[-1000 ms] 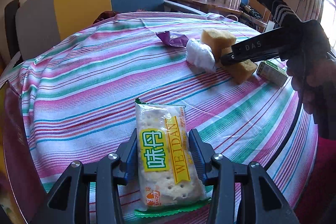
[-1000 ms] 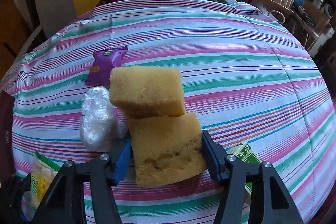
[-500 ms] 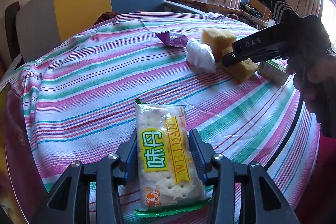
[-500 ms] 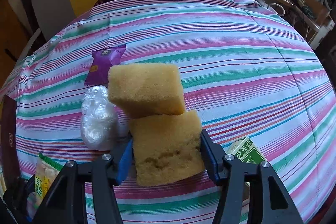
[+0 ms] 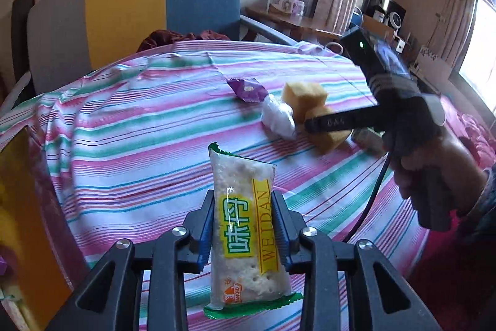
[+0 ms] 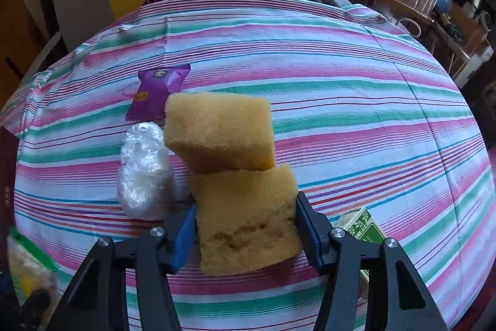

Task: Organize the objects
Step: 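Carry the WEIDAN cracker pack into the gold tray and release with left tool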

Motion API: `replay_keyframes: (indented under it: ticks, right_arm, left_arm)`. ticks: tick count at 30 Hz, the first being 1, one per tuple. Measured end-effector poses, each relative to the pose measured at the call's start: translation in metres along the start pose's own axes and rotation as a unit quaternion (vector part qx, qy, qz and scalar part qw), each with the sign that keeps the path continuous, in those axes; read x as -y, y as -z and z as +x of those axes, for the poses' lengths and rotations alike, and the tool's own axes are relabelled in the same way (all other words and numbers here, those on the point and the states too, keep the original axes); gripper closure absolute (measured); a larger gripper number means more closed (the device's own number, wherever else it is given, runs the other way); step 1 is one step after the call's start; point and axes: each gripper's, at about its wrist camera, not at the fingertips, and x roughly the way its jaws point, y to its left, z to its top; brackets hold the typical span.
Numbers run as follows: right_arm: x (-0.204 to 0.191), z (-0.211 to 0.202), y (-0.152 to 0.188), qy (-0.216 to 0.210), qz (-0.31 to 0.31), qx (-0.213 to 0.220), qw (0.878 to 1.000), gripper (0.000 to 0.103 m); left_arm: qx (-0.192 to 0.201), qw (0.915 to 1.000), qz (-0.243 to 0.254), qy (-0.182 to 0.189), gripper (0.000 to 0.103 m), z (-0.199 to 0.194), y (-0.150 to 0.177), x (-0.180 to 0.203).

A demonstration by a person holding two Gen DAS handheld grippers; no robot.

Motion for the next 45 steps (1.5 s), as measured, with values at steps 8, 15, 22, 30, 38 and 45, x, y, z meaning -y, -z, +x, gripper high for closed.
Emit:
replay_keyframes:
  ticks: [8, 15, 22, 30, 38, 45]
  right_arm:
    - [-0.002, -0.001, 0.001, 0.008, -0.007, 0.005, 1.000, 0.044]
    - [-0.005, -0.001, 0.001, 0.012, -0.009, 0.006, 1.000, 0.044]
    - [-0.008, -0.002, 0.002, 0.020, -0.014, 0.007, 1.000, 0.044]
    - [-0.012, -0.003, 0.003, 0.031, -0.029, 0.007, 0.999, 0.044]
    - [-0.012, -0.001, 0.002, 0.031, -0.031, 0.006, 0.999, 0.044]
    - [-0.011, 0.000, 0.002, 0.030, -0.033, 0.007, 0.999, 0.044]
  left_arm:
    - [0.021, 0.9964, -0.078, 0.026, 0.070, -0.050, -0.003, -0.042]
    - [0.042, 0.9915, -0.121, -0.025, 0.070, -0.093, -0.006, -0.095]
    - [0.021, 0.9706, -0.212, -0.112, 0.070, -0.101, 0.008, -0.200]
    - [-0.022, 0.9444, -0.279, -0.173, 0.070, -0.064, 0.012, -0.299]
    - [-0.050, 0.9303, -0.290, -0.219, 0.064, -0.034, 0.013, -0.339]
    - [-0.026, 0.9328, -0.275, -0.231, 0.062, -0.060, 0.012, -0.326]
